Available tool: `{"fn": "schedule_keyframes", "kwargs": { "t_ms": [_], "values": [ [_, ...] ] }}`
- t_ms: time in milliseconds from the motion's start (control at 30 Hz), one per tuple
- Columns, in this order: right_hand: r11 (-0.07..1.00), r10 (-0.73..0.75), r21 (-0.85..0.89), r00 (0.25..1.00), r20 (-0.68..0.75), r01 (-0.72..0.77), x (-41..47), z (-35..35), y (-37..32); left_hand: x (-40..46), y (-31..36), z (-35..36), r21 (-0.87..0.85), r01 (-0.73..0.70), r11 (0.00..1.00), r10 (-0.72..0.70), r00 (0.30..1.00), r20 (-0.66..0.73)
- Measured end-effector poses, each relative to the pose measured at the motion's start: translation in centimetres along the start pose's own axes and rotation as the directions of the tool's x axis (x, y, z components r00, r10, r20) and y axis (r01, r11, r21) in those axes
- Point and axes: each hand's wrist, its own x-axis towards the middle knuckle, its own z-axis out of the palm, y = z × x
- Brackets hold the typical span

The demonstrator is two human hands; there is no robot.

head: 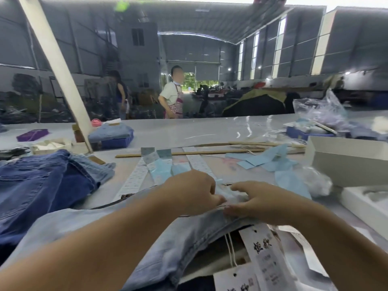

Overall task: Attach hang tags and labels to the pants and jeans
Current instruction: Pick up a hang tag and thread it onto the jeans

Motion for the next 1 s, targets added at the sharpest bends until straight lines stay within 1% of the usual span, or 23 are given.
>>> {"fn": "schedule_keyframes", "kwargs": {
  "t_ms": [133, 200, 267, 367, 433, 533, 633, 700, 767, 867, 967, 1000],
  "values": [
    [0.99, 0.116, 0.101, 0.984, -0.137, -0.103, -1.4, -0.1, 3.1, 1.4, 2.8, 0.7, -0.033, -0.066, 0.997, 0.066, 0.998, 0.015],
    [0.984, 0.16, 0.118, 0.959, -0.235, -0.135, -1.9, -0.2, 4.5, 1.8, 3.7, 0.8, -0.042, -0.103, 0.994, 0.104, 0.995, 0.015],
    [0.972, 0.213, 0.155, 0.933, -0.288, -0.174, -2.5, -0.1, 5.7, 2.2, 4.6, 0.9, -0.051, -0.133, 0.99, 0.134, 0.991, 0.019],
    [0.958, 0.249, 0.215, 0.925, -0.285, -0.192, -3.1, 0.8, 6.8, 2.8, 5.9, 1.4, -0.069, -0.171, 0.983, 0.172, 0.985, 0.009],
    [0.937, 0.275, 0.297, 0.911, -0.307, -0.183, -3.3, 1.5, 7.2, 3.2, 6.6, 1.6, -0.08, -0.179, 0.981, 0.18, 0.984, 0.007],
    [0.879, 0.347, 0.437, 0.884, -0.312, -0.191, -3.3, 2.2, 7.8, 3.7, 7.4, 1.8, -0.094, -0.185, 0.978, 0.187, 0.982, 0.018],
    [0.827, 0.383, 0.527, 0.882, -0.274, -0.195, -3.1, 3.0, 8.3, 4.0, 7.8, 2.0, -0.09, -0.197, 0.976, 0.2, 0.979, 0.025],
    [0.812, 0.372, 0.56, 0.884, -0.282, -0.163, -2.9, 3.3, 8.5, 4.1, 8.1, 2.2, -0.107, -0.213, 0.971, 0.216, 0.976, 0.018],
    [0.801, 0.36, 0.59, 0.868, -0.341, -0.1, -3.0, 3.5, 8.6, 4.3, 8.3, 2.4, -0.107, -0.246, 0.963, 0.248, 0.969, 0.007],
    [0.774, 0.368, 0.633, 0.808, -0.461, 0.008, -3.2, 3.9, 8.9, 4.7, 8.7, 2.7, -0.108, -0.308, 0.945, 0.309, 0.951, -0.009],
    [0.75, 0.371, 0.654, 0.752, -0.544, 0.103, -3.4, 4.6, 9.0, 4.8, 9.0, 3.2, -0.125, -0.352, 0.928, 0.348, 0.936, -0.05],
    [0.734, 0.385, 0.665, 0.724, -0.573, 0.136, -3.5, 4.9, 9.0, 4.8, 9.0, 3.3, -0.133, -0.362, 0.923, 0.355, 0.932, -0.069]
  ]
}}
